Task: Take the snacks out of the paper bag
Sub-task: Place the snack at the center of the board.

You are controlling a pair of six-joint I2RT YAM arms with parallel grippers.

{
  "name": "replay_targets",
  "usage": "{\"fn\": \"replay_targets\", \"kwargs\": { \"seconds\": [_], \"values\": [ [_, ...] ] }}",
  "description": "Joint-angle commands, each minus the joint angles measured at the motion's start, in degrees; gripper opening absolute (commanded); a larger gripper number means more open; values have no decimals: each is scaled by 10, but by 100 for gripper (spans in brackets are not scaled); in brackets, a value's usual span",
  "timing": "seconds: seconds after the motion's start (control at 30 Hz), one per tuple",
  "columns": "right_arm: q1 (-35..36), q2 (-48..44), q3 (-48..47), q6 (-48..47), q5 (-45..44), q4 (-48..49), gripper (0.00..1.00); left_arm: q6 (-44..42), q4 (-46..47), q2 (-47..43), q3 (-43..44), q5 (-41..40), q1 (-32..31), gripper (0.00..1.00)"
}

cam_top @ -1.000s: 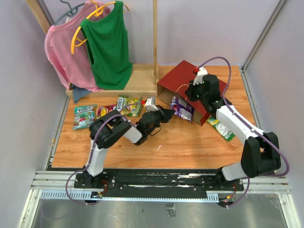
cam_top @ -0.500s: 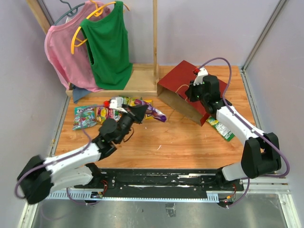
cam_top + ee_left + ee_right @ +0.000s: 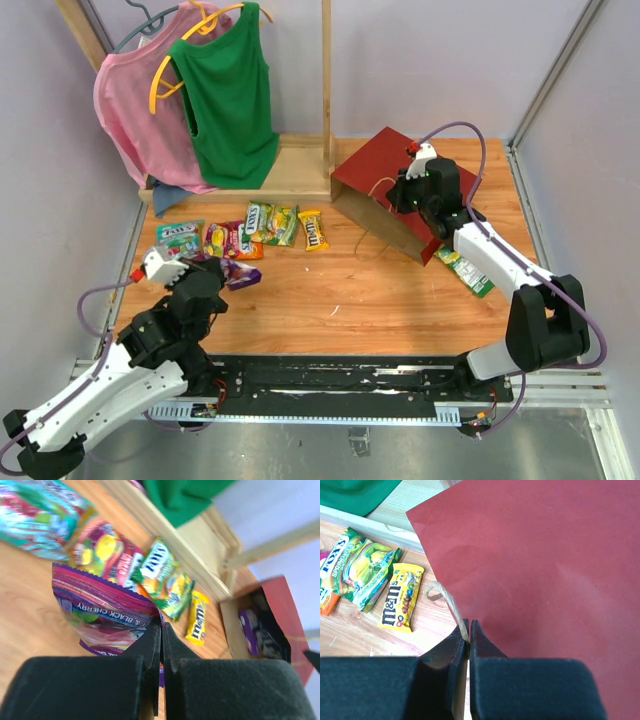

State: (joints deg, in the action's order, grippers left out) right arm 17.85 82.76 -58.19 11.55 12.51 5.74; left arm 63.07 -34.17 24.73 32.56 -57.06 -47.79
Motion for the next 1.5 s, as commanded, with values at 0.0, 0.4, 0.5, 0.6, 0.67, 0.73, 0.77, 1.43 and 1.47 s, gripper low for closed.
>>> {"fn": "replay_targets", "kwargs": {
  "seconds": [0.0, 0.4, 0.5, 0.6, 0.67, 0.73, 0.77, 1.43, 1.47],
  "values": [
    [-16, 2, 6, 11, 11, 15, 1, 230, -210, 11, 72, -138, 1, 1],
    [-13, 0, 7, 20, 22, 17, 1, 522, -433, 109, 159, -141, 89, 1],
    [-10, 3, 6, 24, 26, 20, 1, 412, -336, 142, 153, -164, 111, 1],
    [-8, 2, 5, 25, 29, 19, 1, 203, -135, 181, 133, -100, 197, 0],
    [-9, -2, 6, 22, 28, 17, 1, 129, -29, 194, 115, -21, 272, 0],
    [-9, -6, 6, 19, 28, 12, 1, 106, 14, 195, 101, 47, 350, 1],
    [-9, -7, 5, 18, 29, 9, 1, 104, 20, 192, 99, 83, 388, 1],
    [-7, 9, -3, 10, 24, 3, 1, 215, -183, 232, 157, 256, 560, 0],
    [-8, 9, -3, 10, 24, 3, 1, 213, -184, 222, 158, 263, 560, 1]
  ]
}}
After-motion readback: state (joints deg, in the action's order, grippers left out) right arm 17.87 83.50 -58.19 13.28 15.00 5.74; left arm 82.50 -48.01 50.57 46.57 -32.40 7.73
